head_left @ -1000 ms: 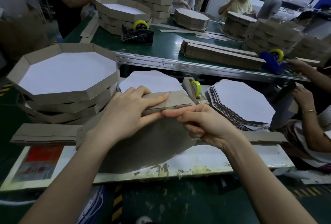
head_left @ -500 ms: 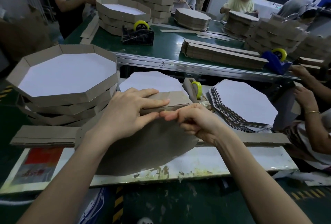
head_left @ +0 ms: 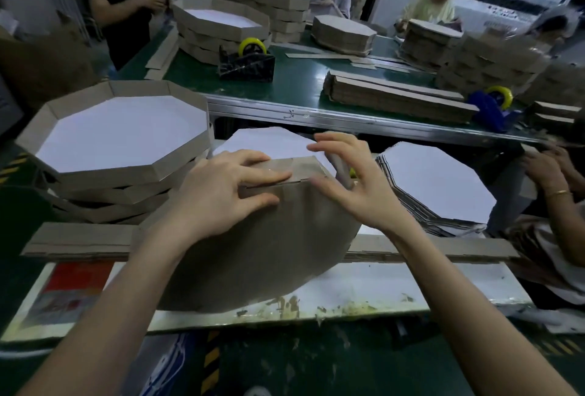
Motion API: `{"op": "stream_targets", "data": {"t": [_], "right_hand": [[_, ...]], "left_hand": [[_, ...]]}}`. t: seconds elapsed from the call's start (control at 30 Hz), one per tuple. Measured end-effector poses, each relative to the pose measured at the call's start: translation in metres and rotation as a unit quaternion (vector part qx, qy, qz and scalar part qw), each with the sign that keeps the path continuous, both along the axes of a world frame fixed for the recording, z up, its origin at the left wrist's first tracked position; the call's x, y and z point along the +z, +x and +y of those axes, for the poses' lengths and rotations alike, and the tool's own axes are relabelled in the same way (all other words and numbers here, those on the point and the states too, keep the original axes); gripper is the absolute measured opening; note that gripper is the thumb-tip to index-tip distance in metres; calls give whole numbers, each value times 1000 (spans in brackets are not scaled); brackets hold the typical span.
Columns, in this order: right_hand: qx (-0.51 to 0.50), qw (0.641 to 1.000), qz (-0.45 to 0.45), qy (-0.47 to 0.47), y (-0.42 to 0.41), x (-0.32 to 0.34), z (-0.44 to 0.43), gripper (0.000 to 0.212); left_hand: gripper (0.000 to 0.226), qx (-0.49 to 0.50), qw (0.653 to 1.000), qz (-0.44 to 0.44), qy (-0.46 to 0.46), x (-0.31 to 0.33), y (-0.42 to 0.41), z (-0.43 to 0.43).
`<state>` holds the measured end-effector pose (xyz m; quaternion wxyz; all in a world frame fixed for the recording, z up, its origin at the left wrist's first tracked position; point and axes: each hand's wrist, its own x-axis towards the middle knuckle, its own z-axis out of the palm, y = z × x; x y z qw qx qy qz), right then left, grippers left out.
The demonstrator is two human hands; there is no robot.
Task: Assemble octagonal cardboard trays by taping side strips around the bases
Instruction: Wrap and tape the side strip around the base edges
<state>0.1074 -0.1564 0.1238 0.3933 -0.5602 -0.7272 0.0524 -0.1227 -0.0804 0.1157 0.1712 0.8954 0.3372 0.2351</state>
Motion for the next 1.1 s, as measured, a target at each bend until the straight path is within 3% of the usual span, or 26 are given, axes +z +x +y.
{"op": "stream_targets", "data": {"t": [0.07, 0.2, 0.3, 0.53, 0.83, 1.1], "right_hand": [[31, 996, -27, -73, 5, 1, 6, 41], [70, 990, 45, -116, 7, -3, 12, 35], [88, 985, 92, -114, 8, -7, 15, 35], [89, 985, 110, -96, 8, -13, 16, 35], [106, 988, 83, -81, 6, -14, 16, 22], [96, 987, 75, -101, 3, -12, 16, 16]], "left_hand": [[40, -4, 1000, -8, 3, -2, 1, 0], [36, -1, 999, -38, 0, -5, -1, 0], [32, 0, 999, -50, 3, -4, -2, -2], [30, 0, 998, -64, -8, -3, 0, -6], [29, 0, 995, -96, -10, -4, 3, -8], [32, 13, 997, -59, -41, 7, 1, -11]]}}
